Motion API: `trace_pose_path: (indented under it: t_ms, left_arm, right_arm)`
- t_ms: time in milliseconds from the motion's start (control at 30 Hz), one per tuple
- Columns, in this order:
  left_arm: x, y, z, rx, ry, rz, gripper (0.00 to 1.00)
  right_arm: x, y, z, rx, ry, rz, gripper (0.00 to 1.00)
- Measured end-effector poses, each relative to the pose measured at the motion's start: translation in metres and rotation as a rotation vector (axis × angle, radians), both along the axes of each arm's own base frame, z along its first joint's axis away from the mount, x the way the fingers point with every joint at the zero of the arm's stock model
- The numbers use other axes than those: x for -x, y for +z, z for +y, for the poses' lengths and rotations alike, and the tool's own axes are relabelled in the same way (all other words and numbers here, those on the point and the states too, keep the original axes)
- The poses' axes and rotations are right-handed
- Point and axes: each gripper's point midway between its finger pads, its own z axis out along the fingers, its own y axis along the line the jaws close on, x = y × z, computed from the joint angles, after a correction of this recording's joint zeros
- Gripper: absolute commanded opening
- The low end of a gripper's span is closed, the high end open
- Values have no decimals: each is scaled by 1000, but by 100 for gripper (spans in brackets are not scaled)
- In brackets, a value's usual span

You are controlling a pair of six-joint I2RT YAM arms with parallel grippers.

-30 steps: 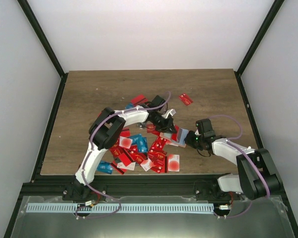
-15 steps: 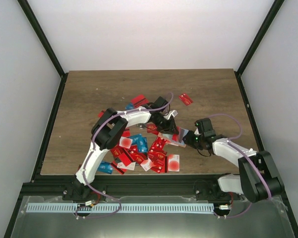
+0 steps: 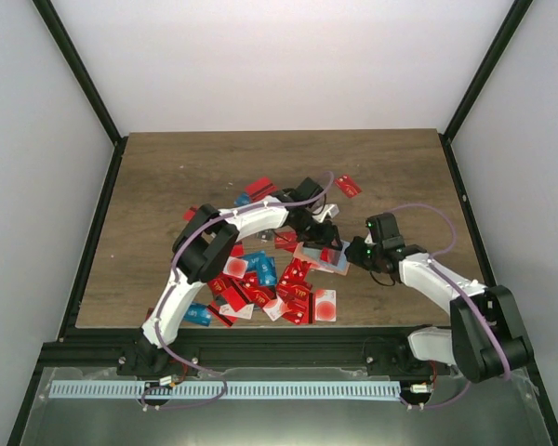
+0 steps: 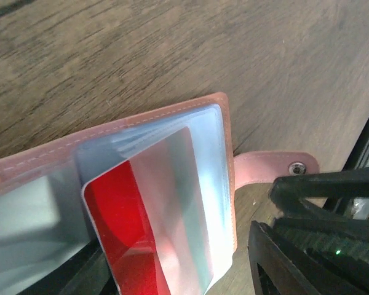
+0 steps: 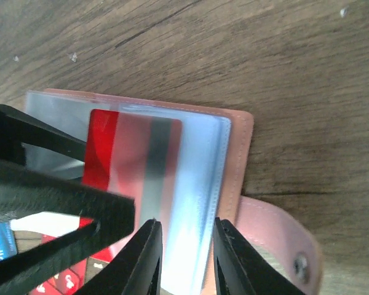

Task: Put the credit cards into the card holder

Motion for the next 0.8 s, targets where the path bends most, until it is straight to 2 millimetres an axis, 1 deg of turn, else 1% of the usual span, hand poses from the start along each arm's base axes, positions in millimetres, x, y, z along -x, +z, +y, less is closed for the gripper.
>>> trace_pose_path:
  t_ms: [200,467,633,733,800]
  left_arm:
    - [-2,5,4,-27,-12,-45,72]
    - [-7,7,19,-110,3,-102,82]
    - [-9,6,26,-150,6,-125,86]
    - [-9,7,27,-156,4,-131,93]
    - [-10,9,29,-163,3,-140,96]
  right_arm:
    - [-6,-9,-3,37,-11,26,21]
    - [-5,-22,-7,65,-17,61,19]
    - [-6,-26,-5,64,-7,64,18]
    - [-7,-27,-2,54,4,63,18]
    - [-9,-26,0,44,13,57,18]
